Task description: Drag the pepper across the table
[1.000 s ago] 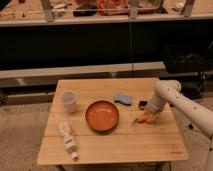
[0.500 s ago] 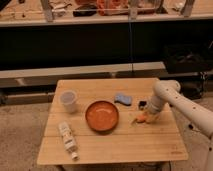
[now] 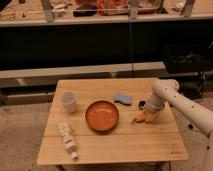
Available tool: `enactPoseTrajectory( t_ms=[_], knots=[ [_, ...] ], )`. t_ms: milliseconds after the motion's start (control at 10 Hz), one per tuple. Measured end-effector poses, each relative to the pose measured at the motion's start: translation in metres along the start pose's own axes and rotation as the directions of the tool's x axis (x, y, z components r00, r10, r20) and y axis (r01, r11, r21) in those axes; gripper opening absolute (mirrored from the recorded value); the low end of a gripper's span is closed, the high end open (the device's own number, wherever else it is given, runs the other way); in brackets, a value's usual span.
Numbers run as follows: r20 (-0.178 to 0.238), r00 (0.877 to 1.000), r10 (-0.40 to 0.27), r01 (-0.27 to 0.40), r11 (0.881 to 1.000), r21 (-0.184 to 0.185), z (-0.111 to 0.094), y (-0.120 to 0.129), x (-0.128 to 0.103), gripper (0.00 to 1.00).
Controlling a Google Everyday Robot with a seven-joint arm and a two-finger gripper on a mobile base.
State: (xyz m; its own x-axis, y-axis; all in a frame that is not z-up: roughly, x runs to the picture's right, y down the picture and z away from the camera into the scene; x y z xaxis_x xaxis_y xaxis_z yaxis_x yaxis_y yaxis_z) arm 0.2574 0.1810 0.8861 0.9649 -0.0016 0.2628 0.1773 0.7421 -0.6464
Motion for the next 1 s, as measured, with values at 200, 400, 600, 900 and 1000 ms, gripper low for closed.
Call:
enactPoseTrajectory(
  t_ms=[200, 400, 600, 900, 1000],
  knots=[
    [0.0, 1.0, 0.0, 0.0, 1.0, 0.0, -0.0008, 0.0, 0.0, 0.0],
    [0.004, 1.0, -0.013, 0.013, 1.0, -0.002, 0.0001, -0.0043, -0.0002, 0.0],
    [0.002, 1.0, -0.017, 0.017, 1.0, -0.003, 0.0005, -0.0059, 0.0006, 0.0],
    [-0.001, 1.0, -0.021, 0.021, 1.0, -0.003, -0.0001, -0.0062, 0.0005, 0.0],
    [-0.002, 1.0, -0.028, 0.028, 1.0, -0.001, 0.0011, -0.0067, 0.0, 0.0]
  ],
)
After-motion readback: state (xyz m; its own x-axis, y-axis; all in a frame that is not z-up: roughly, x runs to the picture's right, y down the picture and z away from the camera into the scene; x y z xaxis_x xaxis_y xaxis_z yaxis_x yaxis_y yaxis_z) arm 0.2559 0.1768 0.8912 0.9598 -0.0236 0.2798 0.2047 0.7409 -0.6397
